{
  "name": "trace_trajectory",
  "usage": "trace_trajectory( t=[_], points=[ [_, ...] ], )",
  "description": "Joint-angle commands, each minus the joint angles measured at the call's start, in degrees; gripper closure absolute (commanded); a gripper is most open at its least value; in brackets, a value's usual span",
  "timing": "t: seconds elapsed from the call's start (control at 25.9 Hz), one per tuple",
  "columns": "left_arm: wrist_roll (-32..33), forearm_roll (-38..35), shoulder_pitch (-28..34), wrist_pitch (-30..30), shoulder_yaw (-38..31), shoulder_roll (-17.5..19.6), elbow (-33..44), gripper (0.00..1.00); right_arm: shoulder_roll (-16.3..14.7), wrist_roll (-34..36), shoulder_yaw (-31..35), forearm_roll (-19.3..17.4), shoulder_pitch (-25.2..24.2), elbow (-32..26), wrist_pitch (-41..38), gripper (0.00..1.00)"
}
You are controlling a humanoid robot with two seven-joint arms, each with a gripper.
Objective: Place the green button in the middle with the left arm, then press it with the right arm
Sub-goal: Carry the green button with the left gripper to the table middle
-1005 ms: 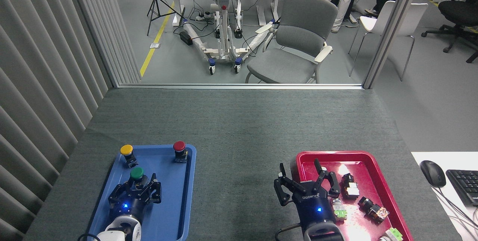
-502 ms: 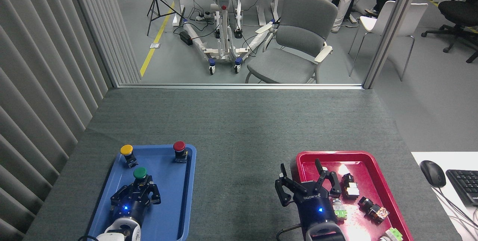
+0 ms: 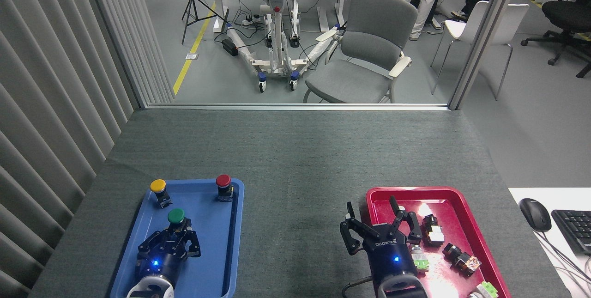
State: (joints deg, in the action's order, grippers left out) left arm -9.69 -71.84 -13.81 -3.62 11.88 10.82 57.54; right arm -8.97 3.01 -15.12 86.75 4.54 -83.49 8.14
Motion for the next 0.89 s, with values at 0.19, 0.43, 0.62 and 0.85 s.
trace_trajectory(
  t=[0.19, 0.43, 0.62, 0.85],
  points=[
    [-1.4, -0.1, 7.4, 18.6, 0.5, 1.8, 18.7, 0.76, 0.2, 0.1, 0.0, 0.0, 0.1, 0.1, 0.0, 0.0],
    [1.1, -4.8, 0.4, 26.6, 11.3, -0.4, 14.7, 0.87, 0.2, 0.1, 0.0, 0.0, 0.2, 0.1, 0.0, 0.0],
    [6.5, -5.8, -9.5, 27.1, 17.8, -8.5, -0.2, 0.88, 0.3, 0.1, 0.0, 0.0, 0.1, 0.1, 0.0, 0.0],
    [6.2, -5.7, -15.4, 27.5, 20.1, -12.5, -10.6, 0.81, 0.2, 0.1, 0.0, 0.0, -0.1, 0.1, -0.1, 0.0]
  ],
)
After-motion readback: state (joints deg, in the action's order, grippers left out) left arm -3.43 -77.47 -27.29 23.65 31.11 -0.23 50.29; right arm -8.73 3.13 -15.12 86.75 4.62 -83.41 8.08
